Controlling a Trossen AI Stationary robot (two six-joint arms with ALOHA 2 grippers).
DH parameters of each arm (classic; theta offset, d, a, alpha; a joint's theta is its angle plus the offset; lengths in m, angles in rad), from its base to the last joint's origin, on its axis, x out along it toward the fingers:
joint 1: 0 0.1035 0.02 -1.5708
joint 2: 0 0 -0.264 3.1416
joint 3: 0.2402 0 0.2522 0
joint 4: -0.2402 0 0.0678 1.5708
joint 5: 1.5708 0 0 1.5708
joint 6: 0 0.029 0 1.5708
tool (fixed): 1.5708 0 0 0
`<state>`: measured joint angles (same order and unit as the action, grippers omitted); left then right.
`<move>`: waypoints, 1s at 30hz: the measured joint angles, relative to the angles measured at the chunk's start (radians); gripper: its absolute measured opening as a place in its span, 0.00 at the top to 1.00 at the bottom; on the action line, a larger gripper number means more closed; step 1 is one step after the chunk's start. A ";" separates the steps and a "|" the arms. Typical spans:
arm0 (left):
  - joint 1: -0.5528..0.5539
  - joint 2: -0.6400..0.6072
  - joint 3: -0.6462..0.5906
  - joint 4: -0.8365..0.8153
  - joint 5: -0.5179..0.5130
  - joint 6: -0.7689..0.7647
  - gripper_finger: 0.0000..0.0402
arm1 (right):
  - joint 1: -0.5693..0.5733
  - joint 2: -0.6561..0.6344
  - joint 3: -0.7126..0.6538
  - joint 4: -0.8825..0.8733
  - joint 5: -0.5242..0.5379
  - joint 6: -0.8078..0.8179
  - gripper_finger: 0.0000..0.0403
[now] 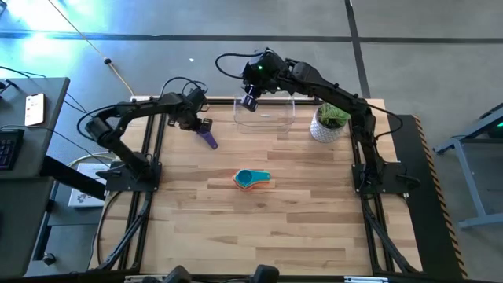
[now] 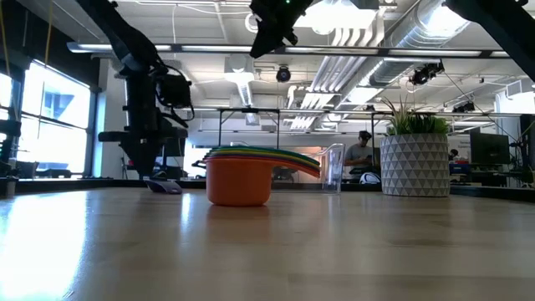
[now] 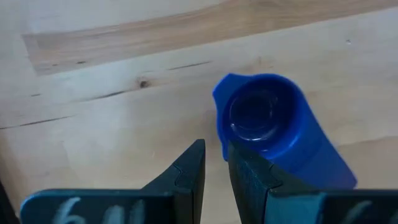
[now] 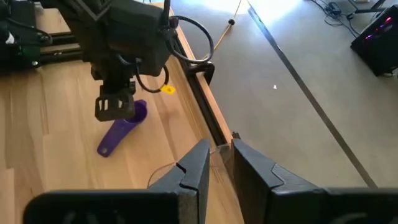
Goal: Nest measuring cups in basket
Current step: Stack the dark blue measuring cup on top of the light blue measuring cup
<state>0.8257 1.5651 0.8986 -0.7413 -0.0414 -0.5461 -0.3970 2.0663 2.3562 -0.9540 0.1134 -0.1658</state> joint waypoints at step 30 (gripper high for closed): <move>-0.004 0.103 0.002 0.093 0.017 0.109 0.98 | -0.017 0.000 0.000 -0.007 -0.012 0.000 0.85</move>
<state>0.8222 1.6680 0.9005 -0.6485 -0.0245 -0.4370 -0.4145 2.0666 2.3558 -0.9607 0.1013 -0.1658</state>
